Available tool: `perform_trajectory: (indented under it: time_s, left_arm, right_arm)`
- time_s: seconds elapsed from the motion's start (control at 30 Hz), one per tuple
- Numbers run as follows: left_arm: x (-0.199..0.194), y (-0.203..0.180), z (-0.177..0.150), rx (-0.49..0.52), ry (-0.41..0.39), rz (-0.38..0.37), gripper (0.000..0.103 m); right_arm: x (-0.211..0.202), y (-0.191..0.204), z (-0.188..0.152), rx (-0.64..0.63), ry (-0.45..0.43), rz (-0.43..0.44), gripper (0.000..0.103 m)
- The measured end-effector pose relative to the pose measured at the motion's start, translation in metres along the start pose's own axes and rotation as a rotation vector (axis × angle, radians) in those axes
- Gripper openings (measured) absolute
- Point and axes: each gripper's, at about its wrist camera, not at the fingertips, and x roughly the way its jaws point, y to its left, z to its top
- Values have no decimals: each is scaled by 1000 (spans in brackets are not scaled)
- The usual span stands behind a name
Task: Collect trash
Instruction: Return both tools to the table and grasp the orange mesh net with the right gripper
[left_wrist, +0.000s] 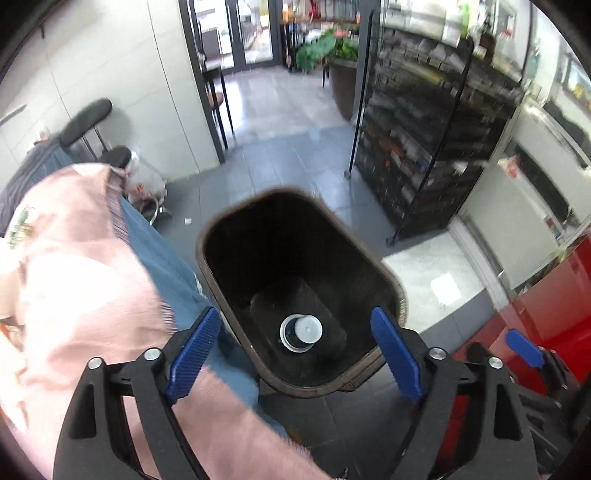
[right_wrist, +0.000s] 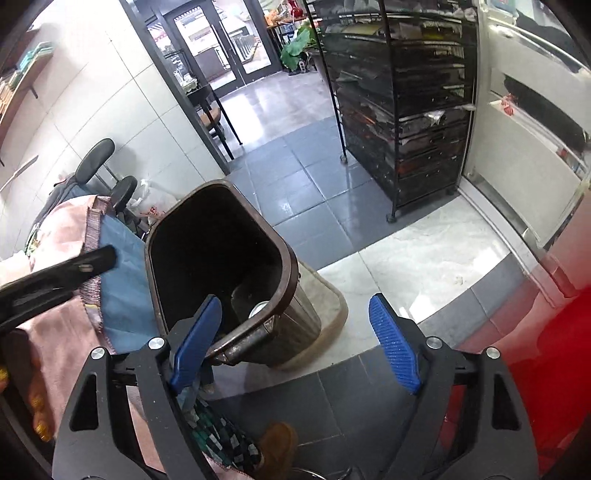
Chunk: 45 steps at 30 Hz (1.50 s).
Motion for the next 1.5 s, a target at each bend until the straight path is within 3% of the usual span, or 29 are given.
perform_trajectory:
  time_s: [0.17,0.27,0.5,0.7,0.93,1.1,1.23,1.33,1.5]
  left_arm:
    - [-72,14,-18,-10,-161,-32,97]
    - [-106,26,-32,-15,-233,-24,97]
    - [-154,77,-65,-98,-304,-6,97]
    - [-191,136,-97,-226,-374,90,97]
    - [-208,220,-141,-425,-358,270,97]
    - [-204,272,-177,-528,-301,379,97]
    - [-207,305,-203,-597,-271,388,97]
    - [-203,320,-214,-631,-254,356,97]
    - [-193,333,-208,-627,-237,323,95]
  right_arm:
    - [-20,23,2,-36,-32,57,85]
    - [-32,47,-1,-79,-51,111,87]
    - [-54,122,-16,-238,-22,293,88]
    - [-78,189,-39,-400,7,453,89]
    - [-106,263,-82,-600,71,642,91]
    - [-119,309,-122,-732,143,746,91]
    - [-126,337,-152,-856,206,803,95]
    - [-127,355,-173,-933,233,810,95]
    - [-118,376,-192,-997,272,792,95]
